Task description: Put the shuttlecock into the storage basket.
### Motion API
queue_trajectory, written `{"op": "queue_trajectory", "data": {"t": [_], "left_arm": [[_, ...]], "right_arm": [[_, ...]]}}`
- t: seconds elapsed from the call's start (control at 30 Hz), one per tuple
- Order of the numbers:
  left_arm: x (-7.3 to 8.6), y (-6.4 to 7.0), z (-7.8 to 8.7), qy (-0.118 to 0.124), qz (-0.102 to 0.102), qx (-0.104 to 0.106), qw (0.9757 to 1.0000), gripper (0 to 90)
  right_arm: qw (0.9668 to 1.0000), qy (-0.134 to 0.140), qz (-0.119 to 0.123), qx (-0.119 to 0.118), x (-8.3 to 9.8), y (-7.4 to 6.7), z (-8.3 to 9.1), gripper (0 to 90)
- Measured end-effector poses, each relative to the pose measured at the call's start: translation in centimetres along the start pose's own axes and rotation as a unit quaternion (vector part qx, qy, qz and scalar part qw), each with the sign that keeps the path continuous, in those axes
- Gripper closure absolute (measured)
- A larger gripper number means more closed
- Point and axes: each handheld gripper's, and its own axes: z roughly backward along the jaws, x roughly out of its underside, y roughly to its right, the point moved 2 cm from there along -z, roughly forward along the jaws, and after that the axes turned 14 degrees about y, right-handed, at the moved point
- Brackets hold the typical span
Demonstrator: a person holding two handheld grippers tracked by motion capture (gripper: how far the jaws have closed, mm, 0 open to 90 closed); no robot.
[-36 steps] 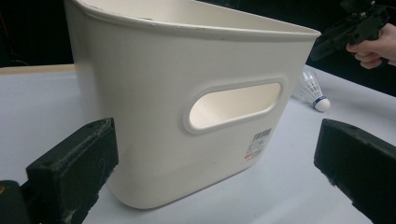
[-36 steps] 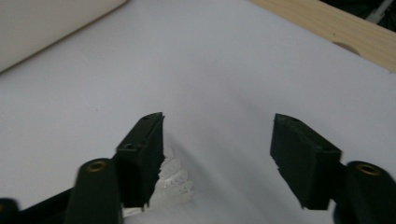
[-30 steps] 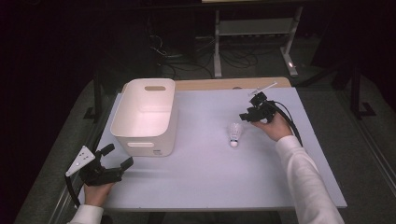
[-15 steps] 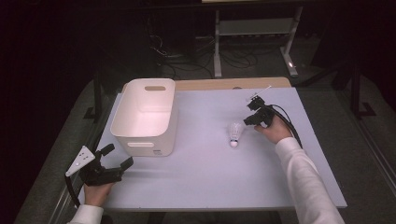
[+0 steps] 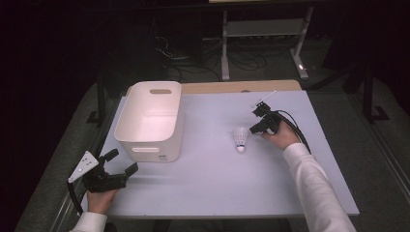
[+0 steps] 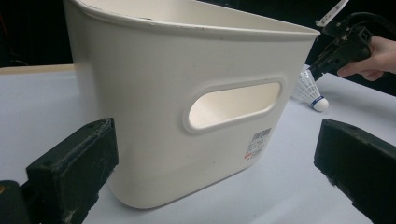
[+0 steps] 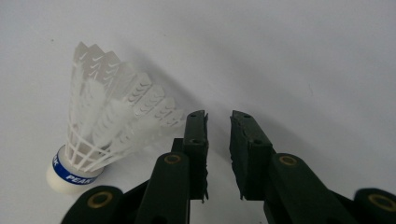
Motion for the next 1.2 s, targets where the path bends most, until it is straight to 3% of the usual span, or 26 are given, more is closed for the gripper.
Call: {"op": "queue_trajectory", "data": {"t": [0.8, 1.2], "left_arm": [[0.0, 0.0, 0.0, 0.0, 0.001, 0.0, 1.0, 0.0], [0.0, 0.1, 0.0, 0.002, 0.002, 0.002, 1.0, 0.0]], "right_arm": [[0.9994, 0.023, 0.008, -0.026, -0.7, -1.8, -1.0, 74.9], [0.9976, 0.035, 0.011, -0.058, -1.6, -3.6, -1.6, 74.9]]}}
